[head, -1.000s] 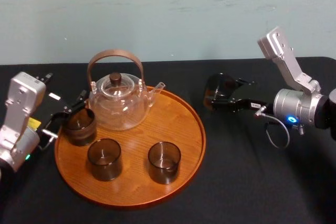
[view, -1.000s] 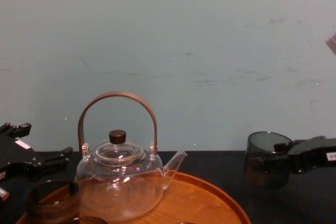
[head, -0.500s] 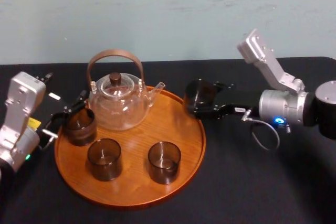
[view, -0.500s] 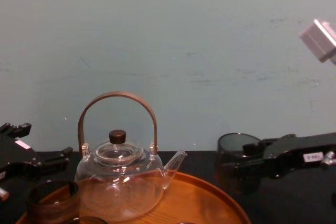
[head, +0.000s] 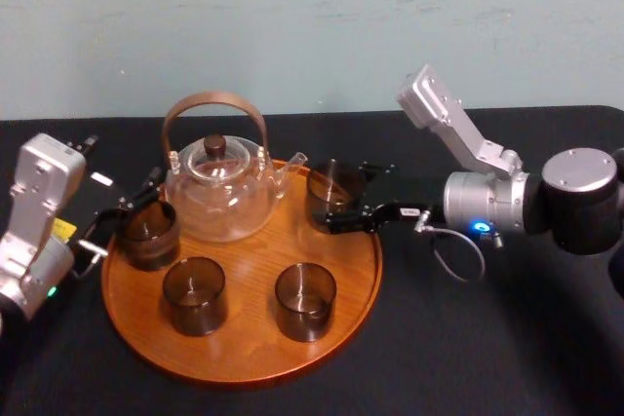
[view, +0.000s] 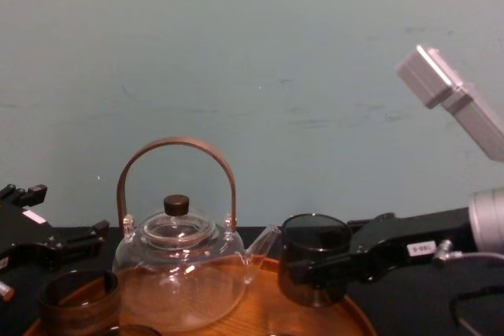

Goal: Pick up the glass from the table and place it on the tray.

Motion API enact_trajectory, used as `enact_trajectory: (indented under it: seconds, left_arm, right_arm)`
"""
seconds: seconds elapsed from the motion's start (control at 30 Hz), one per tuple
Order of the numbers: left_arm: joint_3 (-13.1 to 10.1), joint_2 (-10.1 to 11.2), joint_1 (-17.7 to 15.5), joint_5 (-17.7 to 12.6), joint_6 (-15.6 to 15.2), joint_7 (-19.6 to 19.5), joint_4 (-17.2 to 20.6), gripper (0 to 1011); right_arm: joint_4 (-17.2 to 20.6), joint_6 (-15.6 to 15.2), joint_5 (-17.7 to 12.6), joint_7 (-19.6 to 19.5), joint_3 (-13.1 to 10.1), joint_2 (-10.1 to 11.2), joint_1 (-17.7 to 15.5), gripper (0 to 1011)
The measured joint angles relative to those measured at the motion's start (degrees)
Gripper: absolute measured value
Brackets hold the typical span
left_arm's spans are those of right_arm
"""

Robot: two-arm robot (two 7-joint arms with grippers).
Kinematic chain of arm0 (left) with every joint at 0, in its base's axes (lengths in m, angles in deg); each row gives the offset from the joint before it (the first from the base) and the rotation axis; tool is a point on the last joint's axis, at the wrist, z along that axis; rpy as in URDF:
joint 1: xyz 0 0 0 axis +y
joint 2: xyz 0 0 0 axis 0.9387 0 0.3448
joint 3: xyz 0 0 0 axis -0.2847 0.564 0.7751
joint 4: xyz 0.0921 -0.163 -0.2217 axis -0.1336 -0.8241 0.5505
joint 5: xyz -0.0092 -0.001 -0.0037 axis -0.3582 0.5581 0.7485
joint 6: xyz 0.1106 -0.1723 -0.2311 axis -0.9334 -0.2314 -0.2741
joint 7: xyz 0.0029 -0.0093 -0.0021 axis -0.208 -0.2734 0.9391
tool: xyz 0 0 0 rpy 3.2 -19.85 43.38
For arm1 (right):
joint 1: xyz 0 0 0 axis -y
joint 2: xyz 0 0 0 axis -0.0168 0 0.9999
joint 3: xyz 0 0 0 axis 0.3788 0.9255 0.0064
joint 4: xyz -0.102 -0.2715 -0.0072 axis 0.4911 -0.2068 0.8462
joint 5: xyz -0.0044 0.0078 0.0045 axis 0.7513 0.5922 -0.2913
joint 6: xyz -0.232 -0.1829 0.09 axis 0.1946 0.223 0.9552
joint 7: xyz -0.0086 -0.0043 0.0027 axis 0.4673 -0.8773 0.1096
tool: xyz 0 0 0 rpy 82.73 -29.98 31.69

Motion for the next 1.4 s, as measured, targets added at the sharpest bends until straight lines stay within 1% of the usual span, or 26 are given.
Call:
enact_trajectory:
  seconds: [0.2,0.33,0.6,1.0,1.23,1.4]
  left_arm:
    - [0.0,0.0,0.0,0.0,0.0,0.0,0.0,1001]
    - [0.0,0.0,0.0,0.0,0.0,0.0,0.0,1001]
    - [0.0,0.0,0.0,0.0,0.0,0.0,0.0,1002]
    - [0.0,0.0,0.0,0.0,0.0,0.0,0.0,1002]
    - [0.0,0.0,0.0,0.0,0.0,0.0,0.0,1001]
    - [0.0,0.0,0.0,0.0,0.0,0.0,0.0,1001]
  right_arm:
    - [-3.0,1.2,0.1,0.6,1.2,-1.7,1.0,907]
    - [-4.4,1.8,0.1,0.7,1.6,-2.4,1.4,907]
    - [-8.4,3.6,0.8,0.9,2.3,-4.2,2.1,907]
    - [-13.6,5.5,1.7,1.2,2.3,-6.3,3.1,907]
    - [-15.4,5.9,2.3,1.3,2.0,-7.0,3.3,906]
    - [-16.0,6.0,2.5,1.4,1.8,-7.2,3.3,907]
